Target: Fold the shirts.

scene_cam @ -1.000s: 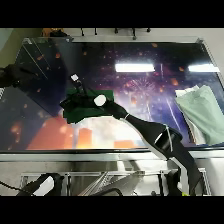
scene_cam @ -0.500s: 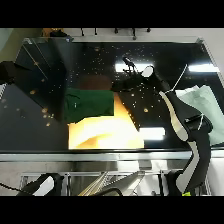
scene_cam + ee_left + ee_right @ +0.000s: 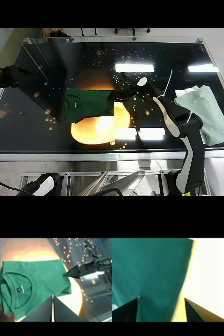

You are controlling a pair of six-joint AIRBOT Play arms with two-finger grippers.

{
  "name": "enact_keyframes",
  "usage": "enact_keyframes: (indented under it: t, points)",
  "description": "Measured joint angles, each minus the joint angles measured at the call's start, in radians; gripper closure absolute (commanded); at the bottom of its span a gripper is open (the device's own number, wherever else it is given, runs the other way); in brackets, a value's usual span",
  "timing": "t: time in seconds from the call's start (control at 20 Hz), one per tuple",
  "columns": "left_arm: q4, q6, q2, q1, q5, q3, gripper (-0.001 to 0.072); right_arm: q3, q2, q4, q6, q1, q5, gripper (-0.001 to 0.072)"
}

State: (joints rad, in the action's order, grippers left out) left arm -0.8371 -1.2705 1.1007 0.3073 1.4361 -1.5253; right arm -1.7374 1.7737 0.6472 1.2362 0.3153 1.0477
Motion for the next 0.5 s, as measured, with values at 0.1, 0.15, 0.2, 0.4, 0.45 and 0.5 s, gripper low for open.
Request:
enact_keyframes:
  t: [0.1,0.15,0.2,0.4,0.45,0.5]
  points:
    - [0.0,0.004,0.001,0.0,-0.003,0.003,0.069,0.003,0.014,-0.04,-0.031,0.024,-0.019,0.0594]
    - [0.0,0.004,0.0,0.0,-0.003,0.004,0.0689,0.006,0.02,-0.087,-0.056,0.032,-0.017,0.063]
    - [0.0,0.004,0.001,0.0,-0.004,0.005,0.0689,0.003,0.014,-0.101,-0.089,0.038,-0.016,0.0686]
    - [0.0,0.007,0.001,0.0,-0.004,0.006,0.069,-0.023,-0.093,-0.238,-0.18,0.031,0.008,0.0687]
    - [0.0,0.007,0.001,0.0,-0.003,0.006,0.0689,-0.029,-0.139,-0.249,-0.19,0.013,0.008,0.0687]
    - [0.0,0.007,0.001,0.0,-0.003,0.006,0.0689,-0.034,-0.189,-0.262,-0.191,-0.014,0.003,0.0687]
